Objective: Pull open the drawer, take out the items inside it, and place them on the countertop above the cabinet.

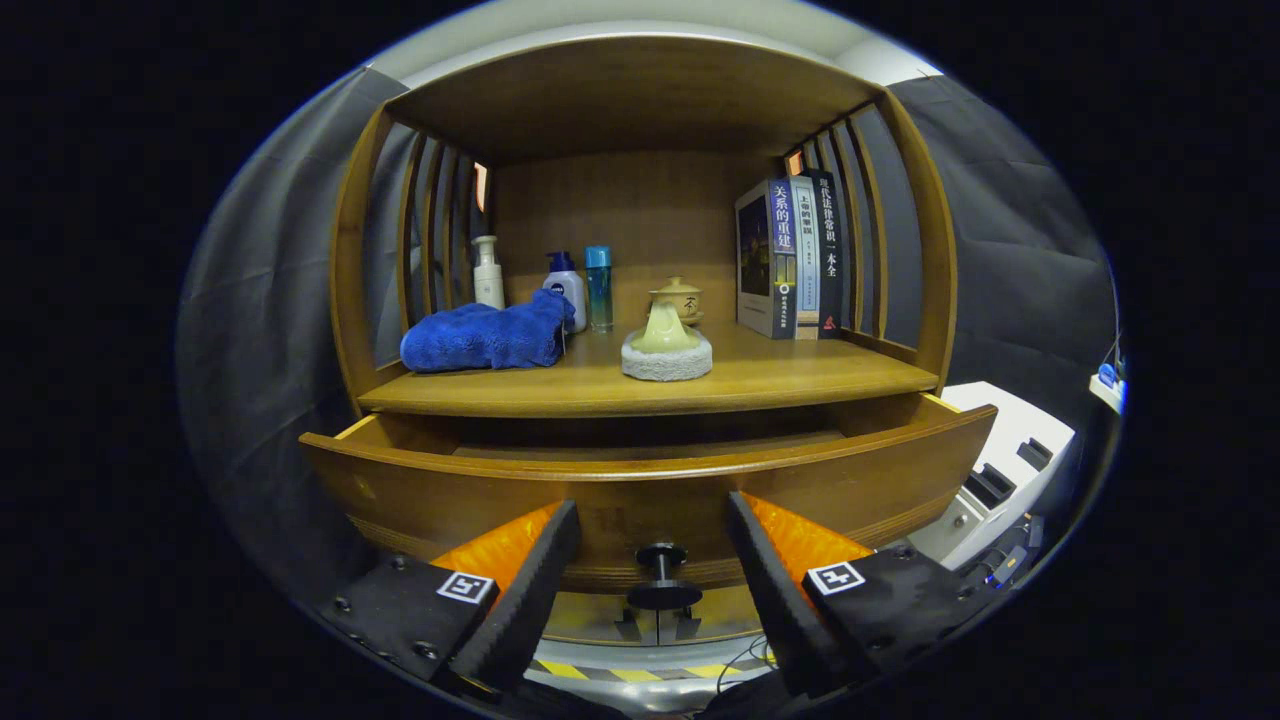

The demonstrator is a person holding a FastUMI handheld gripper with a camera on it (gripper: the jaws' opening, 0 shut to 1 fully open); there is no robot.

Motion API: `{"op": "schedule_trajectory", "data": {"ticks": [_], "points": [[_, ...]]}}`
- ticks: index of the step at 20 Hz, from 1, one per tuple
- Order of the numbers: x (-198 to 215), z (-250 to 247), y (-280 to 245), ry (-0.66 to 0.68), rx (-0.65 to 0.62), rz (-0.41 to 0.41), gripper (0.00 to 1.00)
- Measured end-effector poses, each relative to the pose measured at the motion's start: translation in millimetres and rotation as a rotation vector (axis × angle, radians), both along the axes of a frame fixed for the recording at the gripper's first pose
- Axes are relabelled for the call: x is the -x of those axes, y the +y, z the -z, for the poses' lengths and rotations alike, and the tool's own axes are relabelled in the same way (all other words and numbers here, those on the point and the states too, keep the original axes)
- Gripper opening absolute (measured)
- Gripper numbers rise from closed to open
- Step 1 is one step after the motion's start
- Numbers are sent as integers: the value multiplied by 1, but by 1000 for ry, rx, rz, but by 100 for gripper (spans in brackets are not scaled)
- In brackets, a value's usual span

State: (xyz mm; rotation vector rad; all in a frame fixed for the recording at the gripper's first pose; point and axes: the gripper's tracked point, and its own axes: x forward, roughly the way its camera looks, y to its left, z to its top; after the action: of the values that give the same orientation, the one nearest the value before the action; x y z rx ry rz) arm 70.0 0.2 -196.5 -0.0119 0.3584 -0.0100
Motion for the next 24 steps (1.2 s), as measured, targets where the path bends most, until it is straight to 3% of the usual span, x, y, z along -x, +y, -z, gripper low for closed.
{"op": "schedule_trajectory", "data": {"ticks": [10, 24], "points": [[-50, 3, -2, -21, 0, -3, 98], [-59, 1, -1, -30, 2, 4, 98]]}}
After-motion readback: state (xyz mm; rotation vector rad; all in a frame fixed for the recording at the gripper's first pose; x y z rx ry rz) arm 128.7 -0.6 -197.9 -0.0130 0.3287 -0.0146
